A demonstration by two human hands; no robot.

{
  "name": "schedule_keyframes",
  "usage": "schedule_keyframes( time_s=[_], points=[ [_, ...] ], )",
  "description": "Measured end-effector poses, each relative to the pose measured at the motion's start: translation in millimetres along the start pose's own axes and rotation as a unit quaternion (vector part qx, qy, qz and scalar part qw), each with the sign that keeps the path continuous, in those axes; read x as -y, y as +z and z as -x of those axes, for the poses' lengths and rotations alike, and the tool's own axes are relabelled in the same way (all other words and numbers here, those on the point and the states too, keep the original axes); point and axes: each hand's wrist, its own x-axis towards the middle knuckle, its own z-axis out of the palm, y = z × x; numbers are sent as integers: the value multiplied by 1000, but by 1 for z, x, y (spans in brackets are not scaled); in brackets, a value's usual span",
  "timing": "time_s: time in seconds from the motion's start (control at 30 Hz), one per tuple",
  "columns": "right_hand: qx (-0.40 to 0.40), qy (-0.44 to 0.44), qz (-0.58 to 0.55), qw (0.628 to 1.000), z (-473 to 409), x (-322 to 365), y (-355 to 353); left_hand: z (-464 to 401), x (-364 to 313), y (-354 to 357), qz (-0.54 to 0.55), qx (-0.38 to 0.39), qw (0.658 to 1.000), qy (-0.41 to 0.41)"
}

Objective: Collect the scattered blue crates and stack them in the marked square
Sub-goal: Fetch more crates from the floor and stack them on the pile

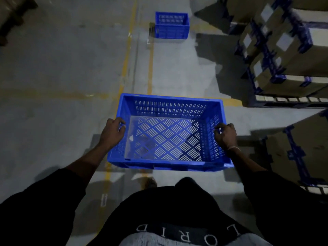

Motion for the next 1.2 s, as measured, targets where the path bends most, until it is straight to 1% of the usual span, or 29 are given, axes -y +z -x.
schedule_keyframes(
  time_s=[0.2,0.37,0.53,0.8,0.97,1.1,1.2],
  points=[
    [-7,11,-28,1000,-121,32,-3,-131,-8,-3,-10,-9,1000,15],
    [3,-11,-26,1000,-255,45,-3,-251,-20,17,-4,-15,1000,4],
    [23,-22,-7,999,-381,64,-25,-367,-45,25,-15,-14,1000,-20],
    [33,-36,-4,999,-559,106,-60,-527,-81,18,6,-43,998,-34],
    [40,-27,5,999,-669,139,-57,-639,-70,24,5,-39,999,-36],
    [35,-29,4,999,-759,172,-47,-750,-50,31,13,-32,999,-13],
    [29,-11,12,999,-821,204,-44,-831,-42,26,9,-26,1000,-8]
  ],
)
